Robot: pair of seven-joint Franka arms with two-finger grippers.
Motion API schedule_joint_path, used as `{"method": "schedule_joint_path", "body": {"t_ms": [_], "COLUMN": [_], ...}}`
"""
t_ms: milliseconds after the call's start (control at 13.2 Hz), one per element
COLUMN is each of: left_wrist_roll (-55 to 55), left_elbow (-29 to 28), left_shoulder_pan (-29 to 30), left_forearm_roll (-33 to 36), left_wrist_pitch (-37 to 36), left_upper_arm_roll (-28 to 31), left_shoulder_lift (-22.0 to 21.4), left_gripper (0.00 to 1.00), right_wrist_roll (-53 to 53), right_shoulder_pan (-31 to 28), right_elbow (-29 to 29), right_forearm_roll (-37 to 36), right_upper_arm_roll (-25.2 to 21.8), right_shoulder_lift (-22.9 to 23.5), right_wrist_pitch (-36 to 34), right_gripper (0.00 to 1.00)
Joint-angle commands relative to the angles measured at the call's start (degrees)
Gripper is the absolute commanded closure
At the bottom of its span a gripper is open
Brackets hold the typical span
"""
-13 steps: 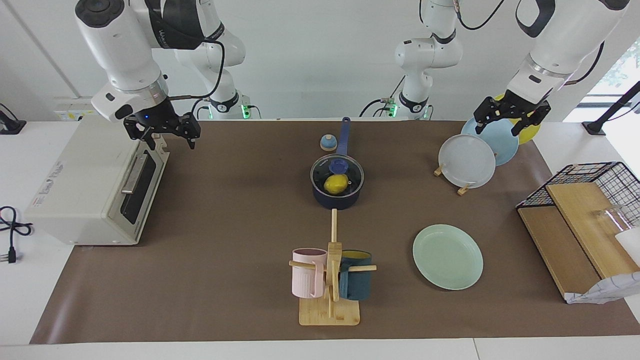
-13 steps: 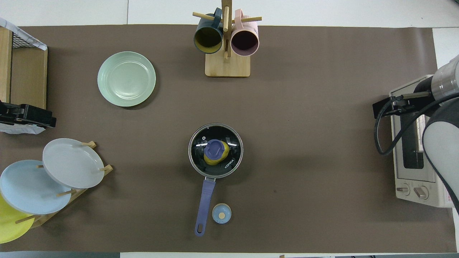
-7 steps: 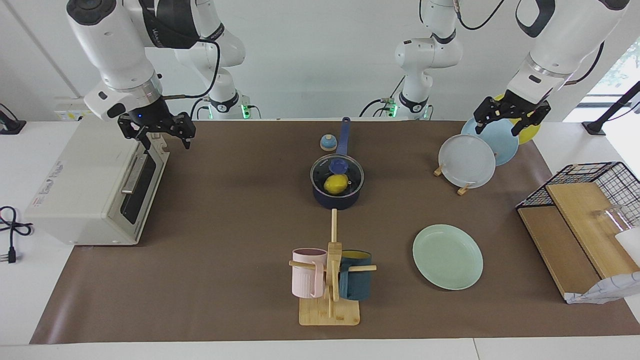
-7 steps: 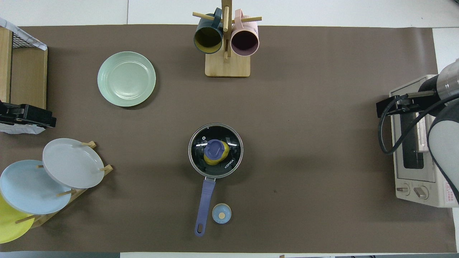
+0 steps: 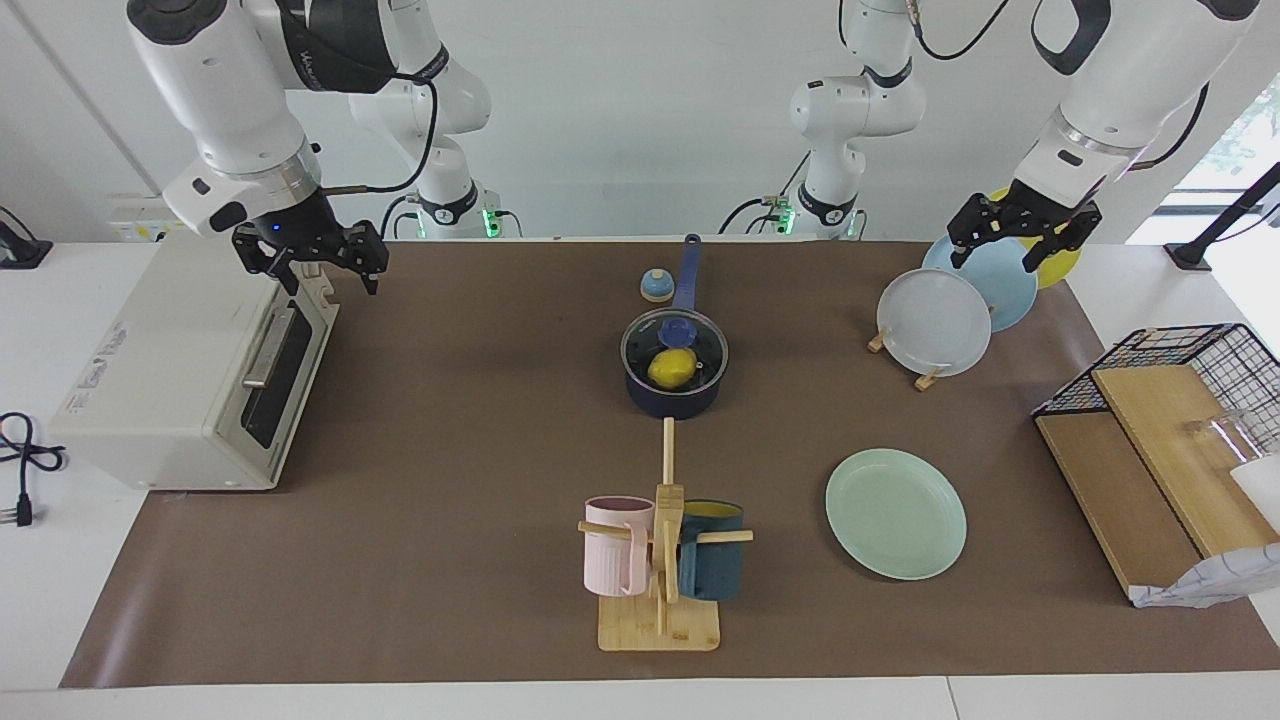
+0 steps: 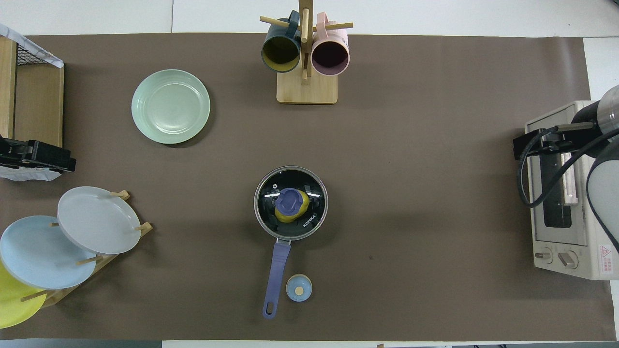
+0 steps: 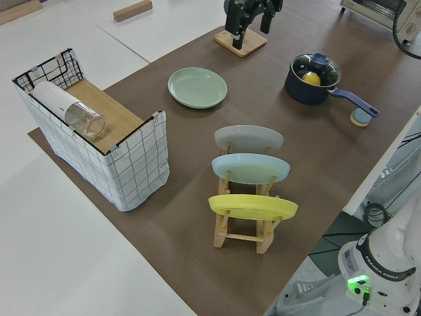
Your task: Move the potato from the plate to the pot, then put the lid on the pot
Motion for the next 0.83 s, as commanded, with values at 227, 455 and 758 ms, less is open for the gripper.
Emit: {"method": "schedule_joint_path", "body": {"t_ms": [227, 455, 758], "left_wrist_roll": [0.1, 0.1, 0.1], "left_elbow": [-1.1, -1.1, -1.1], "left_shoulder_pan": [0.7, 0.7, 0.7], "left_forearm_roll": [1.0, 1.0, 0.9], "left_wrist_pitch": [-0.3, -0.3, -0.3], "left_upper_arm_roll": [-0.5, -0.5, -0.5], "left_shoulder_lift": [-1.3, -1.3, -1.3], "left_gripper": [0.00, 0.00, 0.00], "right_wrist_roll": [-1.2, -2.9, -2.9], "right_shoulder_pan": [-1.1, -1.1, -1.1], "right_elbow": [2.3, 2.3, 2.3], "right_forearm_roll": [0.2, 0.4, 0.7], "right_upper_arm_roll": [-0.6, -3.2, -3.2], "right_shoulder_lift": [0.7, 0.7, 0.7], "right_wrist_pitch": [-1.8, -1.7, -1.7], "right_gripper": [0.00, 0.00, 0.00]}}
